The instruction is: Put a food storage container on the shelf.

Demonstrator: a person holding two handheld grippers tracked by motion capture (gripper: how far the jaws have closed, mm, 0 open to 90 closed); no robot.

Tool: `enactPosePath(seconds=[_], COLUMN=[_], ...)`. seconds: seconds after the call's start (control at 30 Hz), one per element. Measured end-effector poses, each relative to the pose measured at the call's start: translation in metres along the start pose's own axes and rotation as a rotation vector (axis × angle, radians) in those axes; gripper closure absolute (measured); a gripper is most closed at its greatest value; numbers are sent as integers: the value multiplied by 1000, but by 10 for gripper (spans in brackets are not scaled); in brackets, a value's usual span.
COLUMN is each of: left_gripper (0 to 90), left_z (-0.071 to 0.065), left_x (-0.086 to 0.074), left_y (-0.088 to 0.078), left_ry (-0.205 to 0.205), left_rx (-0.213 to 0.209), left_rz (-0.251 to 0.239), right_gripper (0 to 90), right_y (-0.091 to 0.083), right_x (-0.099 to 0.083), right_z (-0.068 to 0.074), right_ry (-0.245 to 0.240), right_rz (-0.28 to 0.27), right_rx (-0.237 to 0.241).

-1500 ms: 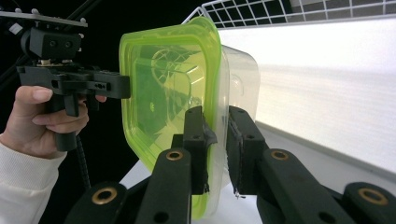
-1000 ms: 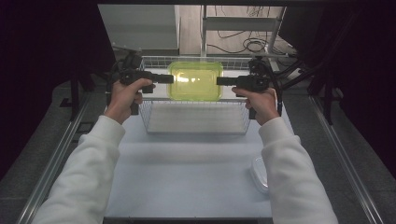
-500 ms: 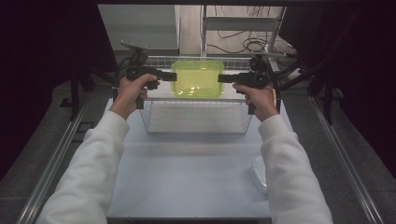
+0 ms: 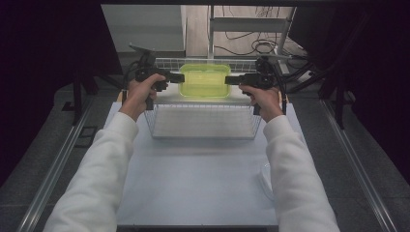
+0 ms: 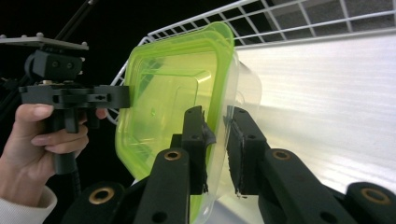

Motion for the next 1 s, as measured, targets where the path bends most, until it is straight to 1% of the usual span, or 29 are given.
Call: enactPosePath(seconds=[0.07,0.13,0.27,0.37,0.43,0.5,0.53,0.57,0.6,0.63,0.67,0.7,0.73,0.8,0.87,0.9,1.0], left_gripper=[786,772,755,751,745,733,724,706,613,613,552,468,406,316,253,240,227], left_z=[3,6,13,15,17,17,17,17,17,17,18,18,18,15,10,7,-3], left_x=[2,4,8,10,11,11,11,11,11,12,12,13,13,13,13,13,9], left_y=[2,5,9,11,12,13,14,15,15,15,14,13,12,9,5,2,-4], left_ry=[-15,-29,-60,-62,-62,-51,-31,-9,12,15,20,23,30,47,54,63,103], left_rx=[-2,-3,-24,-24,-35,-28,-11,17,48,58,77,85,93,97,80,74,86], left_rz=[-1,-1,-15,-35,-44,-49,-58,-69,-81,-87,-104,-115,-123,-145,-166,-176,-187], right_gripper=[754,740,721,717,710,690,679,667,541,541,503,446,403,339,304,293,271], right_y=[3,7,13,14,15,15,16,17,18,18,18,17,16,13,8,5,-4], right_x=[2,5,8,9,10,9,9,9,9,9,9,9,10,11,12,13,13], right_z=[-4,-7,-13,-16,-17,-18,-17,-16,-16,-16,-15,-14,-13,-10,-8,-6,0], right_ry=[17,33,75,97,103,101,96,84,98,98,100,102,101,87,70,62,28], right_rz=[-8,-9,-16,-35,-39,-40,-38,-38,-59,-59,-64,-74,-84,-104,-133,-152,-185], right_rx=[7,0,1,8,11,7,4,-3,-24,-24,-25,-25,-31,-46,-62,-66,-76])
Point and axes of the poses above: each handheld gripper's, and its own axes: y roughly forward along the jaws, x roughly out of its top, z roughly to its left, the point moved 6 cm from there along y, roughly forward along the jaws, and after that the axes turned 8 degrees about z, right-handed, at the moved point
